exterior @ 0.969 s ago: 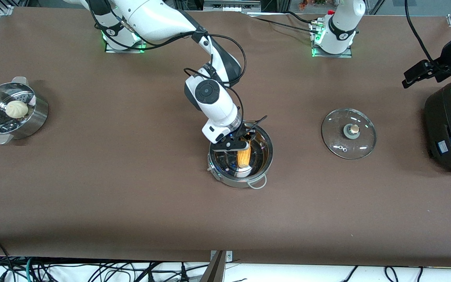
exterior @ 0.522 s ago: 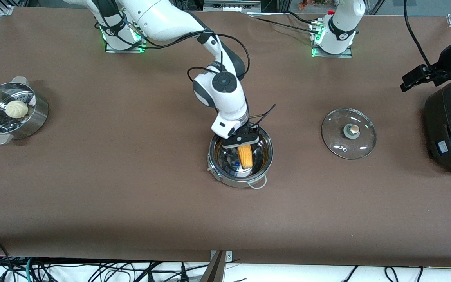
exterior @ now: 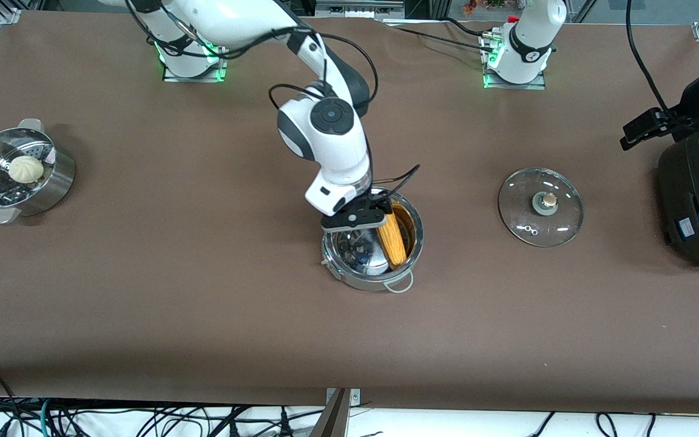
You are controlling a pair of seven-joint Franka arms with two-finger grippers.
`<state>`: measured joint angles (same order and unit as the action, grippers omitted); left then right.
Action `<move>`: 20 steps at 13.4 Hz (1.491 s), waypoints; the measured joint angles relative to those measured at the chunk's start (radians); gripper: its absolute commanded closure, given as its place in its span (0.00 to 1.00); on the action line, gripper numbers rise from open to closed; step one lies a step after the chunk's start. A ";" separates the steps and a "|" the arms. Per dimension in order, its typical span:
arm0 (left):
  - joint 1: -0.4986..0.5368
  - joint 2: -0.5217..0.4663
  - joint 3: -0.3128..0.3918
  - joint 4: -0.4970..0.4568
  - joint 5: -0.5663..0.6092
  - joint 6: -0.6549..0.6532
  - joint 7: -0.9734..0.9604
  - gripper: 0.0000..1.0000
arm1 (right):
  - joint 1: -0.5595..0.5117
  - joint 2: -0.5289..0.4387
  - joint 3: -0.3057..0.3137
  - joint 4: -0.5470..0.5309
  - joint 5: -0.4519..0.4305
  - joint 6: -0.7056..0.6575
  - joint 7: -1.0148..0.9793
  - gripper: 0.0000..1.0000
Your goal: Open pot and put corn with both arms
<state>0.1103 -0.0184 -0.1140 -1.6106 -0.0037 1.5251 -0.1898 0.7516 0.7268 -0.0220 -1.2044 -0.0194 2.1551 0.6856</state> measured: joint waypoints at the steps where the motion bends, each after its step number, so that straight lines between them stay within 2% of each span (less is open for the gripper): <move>1: 0.000 0.005 0.000 0.004 0.000 0.000 0.000 0.00 | -0.012 -0.033 -0.001 0.000 0.016 -0.054 -0.011 0.00; 4: 0.000 0.008 0.001 0.008 0.000 -0.001 0.000 0.00 | -0.058 -0.098 -0.002 0.000 0.031 -0.171 -0.081 0.00; 9: 0.000 0.008 0.001 0.010 0.000 -0.001 0.000 0.00 | -0.080 -0.110 -0.004 -0.003 0.035 -0.202 -0.106 0.00; 12: 0.000 0.010 0.001 0.010 0.000 -0.002 0.000 0.00 | -0.117 -0.138 -0.030 -0.001 0.035 -0.266 -0.121 0.00; 14: 0.000 0.011 0.001 0.010 0.000 -0.002 0.000 0.00 | -0.152 -0.175 -0.067 -0.001 0.035 -0.347 -0.203 0.00; 17: 0.000 0.011 0.001 0.010 0.000 -0.002 0.000 0.00 | -0.171 -0.218 -0.160 -0.001 0.036 -0.445 -0.348 0.00; 20: 0.000 0.011 0.001 0.010 0.000 -0.002 0.000 0.00 | -0.172 -0.232 -0.236 -0.002 0.036 -0.487 -0.438 0.00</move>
<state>0.1106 -0.0070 -0.1130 -1.6008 -0.0037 1.5228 -0.1898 0.5791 0.4945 -0.2583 -1.2060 0.0167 1.6684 0.2477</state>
